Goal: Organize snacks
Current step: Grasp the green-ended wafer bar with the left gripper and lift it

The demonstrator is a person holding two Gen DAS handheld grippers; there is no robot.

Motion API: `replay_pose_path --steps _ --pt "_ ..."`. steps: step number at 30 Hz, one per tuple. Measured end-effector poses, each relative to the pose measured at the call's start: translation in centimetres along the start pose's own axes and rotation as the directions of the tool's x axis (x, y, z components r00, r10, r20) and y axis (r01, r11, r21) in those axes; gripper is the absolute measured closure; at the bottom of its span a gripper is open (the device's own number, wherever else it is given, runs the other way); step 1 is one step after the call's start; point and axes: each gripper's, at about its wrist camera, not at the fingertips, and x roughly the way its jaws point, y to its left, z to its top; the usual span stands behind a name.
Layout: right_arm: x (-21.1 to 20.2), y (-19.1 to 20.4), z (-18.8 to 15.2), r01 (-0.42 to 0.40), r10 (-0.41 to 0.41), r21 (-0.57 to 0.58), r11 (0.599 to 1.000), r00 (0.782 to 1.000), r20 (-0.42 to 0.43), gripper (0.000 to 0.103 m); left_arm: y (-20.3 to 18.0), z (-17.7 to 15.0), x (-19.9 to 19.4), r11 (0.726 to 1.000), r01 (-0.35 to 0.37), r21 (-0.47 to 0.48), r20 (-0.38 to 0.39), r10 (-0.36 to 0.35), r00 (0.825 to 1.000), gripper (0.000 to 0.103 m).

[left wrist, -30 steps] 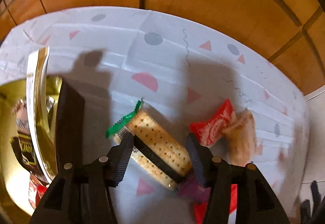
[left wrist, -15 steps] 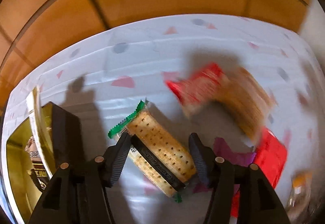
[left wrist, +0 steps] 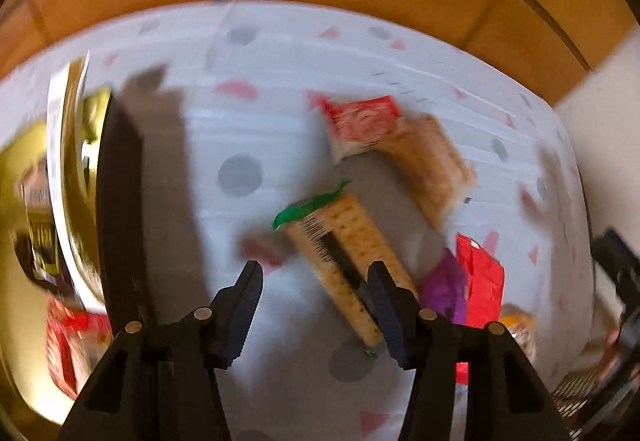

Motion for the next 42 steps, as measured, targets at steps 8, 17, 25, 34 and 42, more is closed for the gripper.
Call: replay_pose_path --steps 8,17,25,34,42 --pt "0.0 0.0 0.0 0.004 -0.004 0.004 1.0 1.0 0.001 0.0 -0.4 -0.1 1.1 0.997 -0.01 -0.081 -0.01 0.009 1.0 0.048" --pt "-0.1 0.1 0.0 -0.011 0.011 -0.003 1.0 1.0 0.004 0.0 -3.6 1.0 2.8 0.997 -0.067 -0.026 0.002 0.068 0.998 0.045" --pt "0.2 0.1 0.1 -0.008 0.008 -0.004 1.0 1.0 -0.005 0.0 -3.9 1.8 4.1 0.994 -0.08 0.078 0.034 0.077 0.996 0.051" --pt "0.4 0.0 0.1 0.009 -0.009 -0.005 1.0 1.0 -0.014 0.0 -2.4 -2.7 0.8 0.987 -0.061 0.147 0.089 0.049 0.995 0.056" --pt "0.6 0.0 0.0 0.017 -0.018 -0.019 1.0 1.0 -0.022 0.0 -2.8 -8.7 -2.3 0.96 -0.055 0.273 0.134 0.019 0.991 0.056"
